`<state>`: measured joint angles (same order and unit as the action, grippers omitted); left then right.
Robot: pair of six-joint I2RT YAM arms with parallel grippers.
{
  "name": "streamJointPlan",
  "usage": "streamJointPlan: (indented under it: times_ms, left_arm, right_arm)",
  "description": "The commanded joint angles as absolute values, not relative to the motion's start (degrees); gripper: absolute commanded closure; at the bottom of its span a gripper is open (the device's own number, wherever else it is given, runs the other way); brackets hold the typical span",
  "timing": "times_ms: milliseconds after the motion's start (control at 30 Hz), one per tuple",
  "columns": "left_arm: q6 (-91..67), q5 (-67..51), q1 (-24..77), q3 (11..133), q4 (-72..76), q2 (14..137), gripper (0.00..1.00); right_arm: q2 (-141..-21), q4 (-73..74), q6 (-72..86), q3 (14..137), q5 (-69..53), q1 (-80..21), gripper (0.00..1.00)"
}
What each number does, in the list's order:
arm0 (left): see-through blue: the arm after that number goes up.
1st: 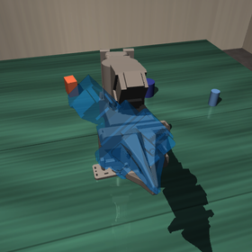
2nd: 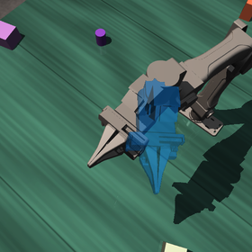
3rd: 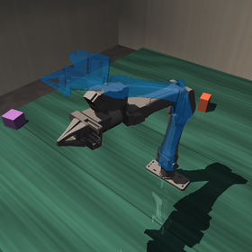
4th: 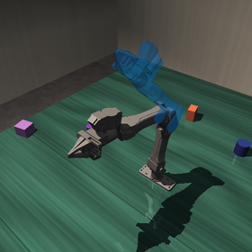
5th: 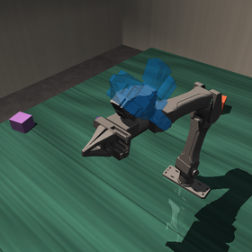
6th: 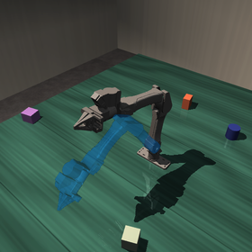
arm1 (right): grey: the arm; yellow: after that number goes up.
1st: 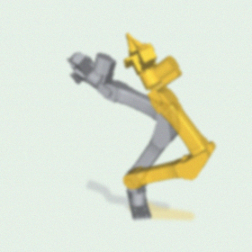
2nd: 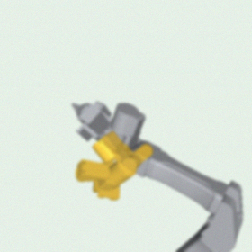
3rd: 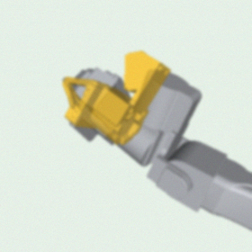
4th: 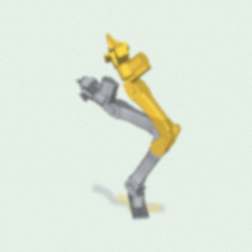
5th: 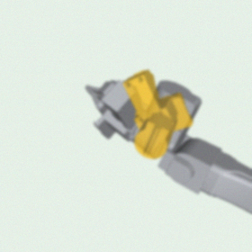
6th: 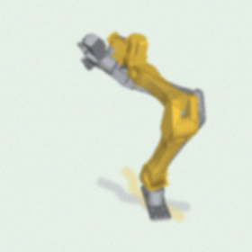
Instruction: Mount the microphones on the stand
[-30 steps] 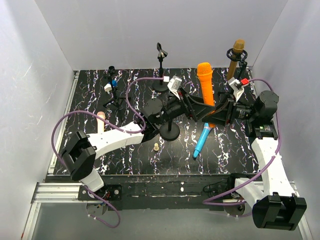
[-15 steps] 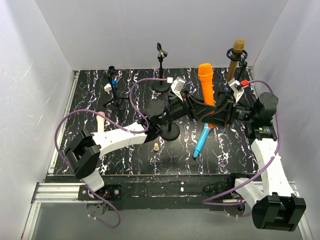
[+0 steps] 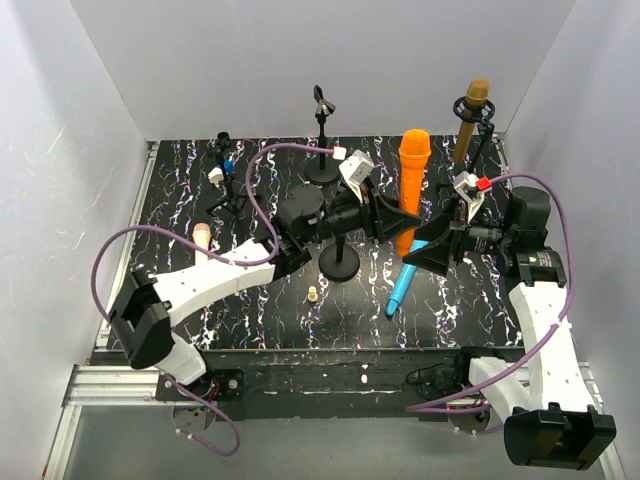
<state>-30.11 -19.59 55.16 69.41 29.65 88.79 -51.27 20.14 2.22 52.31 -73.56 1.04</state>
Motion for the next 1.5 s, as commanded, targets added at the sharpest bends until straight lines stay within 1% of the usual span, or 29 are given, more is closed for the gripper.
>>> streamJointPlan:
  times_ms: [0, 67, 133, 200, 267, 400, 567, 667, 800, 967, 1167, 1200, 1267, 1333, 1367, 1400, 1433, 1467]
  left_arm:
    - [-20.1, -23.9, 54.1, 74.6, 14.5, 81.7, 1.00]
    - [-17.9, -25.0, 53.8, 75.5, 9.9, 80.9, 1.00]
    - [-16.4, -25.9, 53.7, 76.3, 6.4, 80.8, 1.00]
    - [-16.2, -27.2, 53.8, 77.1, 4.4, 81.2, 1.00]
    - [-16.2, -28.2, 53.7, 77.8, 3.7, 81.7, 1.00]
    - [-16.8, -29.3, 53.7, 78.0, 4.6, 82.4, 1.00]
    - [-18.7, -31.1, 53.8, 78.7, 6.5, 83.8, 1.00]
    - [-19.9, -31.6, 53.9, 78.8, 7.8, 85.0, 1.00]
    - [-21.1, -31.8, 54.2, 79.2, 9.1, 86.0, 1.00]
    - [-21.9, -32.1, 54.3, 80.0, 10.0, 87.3, 1.00]
    - [-22.3, -32.3, 54.4, 80.4, 10.5, 88.3, 1.00]
    - [-22.3, -32.4, 54.4, 80.3, 10.6, 88.5, 1.00]
    - [-22.6, -32.3, 54.4, 80.1, 11.0, 88.6, 1.00]
    - [-22.8, -31.6, 54.4, 79.8, 11.3, 88.7, 1.00]
    - [-22.9, -31.2, 54.4, 79.6, 11.4, 88.4, 1.00]
    - [-23.3, -30.8, 54.4, 79.5, 11.7, 88.2, 1.00]
    - [-23.6, -30.0, 54.4, 79.2, 11.8, 87.9, 1.00]
    - [-23.9, -29.0, 54.3, 79.0, 11.7, 87.4, 0.97]
  right_arm:
    - [-51.5, 44.0, -20.5, 62.0, -72.1, 0.9, 0.12]
    - [-52.9, 50.5, -24.2, 66.2, -72.6, 0.9, 0.12]
    - [-54.4, 53.4, -25.2, 70.1, -73.7, 0.9, 0.11]
    - [-55.9, 53.7, -24.1, 73.1, -75.7, 0.9, 0.11]
    - [-57.1, 50.8, -19.0, 75.2, -77.8, 0.9, 0.12]
    - [-57.8, 38.5, -2.9, 76.1, -79.0, 0.9, 0.14]
    - [-57.0, 12.1, 21.4, 70.8, -78.8, 0.9, 0.14]
    - [-59.2, 3.4, 29.9, 70.8, -80.2, 0.8, 0.16]
    - [-60.6, -13.2, 41.5, 68.8, -79.0, 0.5, 0.17]
    - [-62.6, -25.0, 52.1, 67.0, -78.7, 0.4, 0.25]
    - [-62.4, -26.3, 52.4, 65.1, -78.3, 0.1, 0.36]
    - [-62.5, -26.5, 52.3, 65.0, -78.2, 0.1, 0.39]
    - [-62.8, -26.6, 52.2, 64.7, -78.3, 0.2, 0.51]
    - [-62.9, -26.8, 52.2, 64.6, -78.7, 0.1, 0.76]
    - [-62.8, -27.0, 52.2, 64.4, -78.7, 0.2, 0.86]
    - [-62.8, -27.2, 52.1, 64.2, -78.7, 0.1, 0.94]
    - [-62.6, -27.1, 51.8, 64.0, -78.7, 0.2, 0.98]
    - [-62.5, -27.0, 51.3, 63.8, -78.8, 0.2, 0.99]
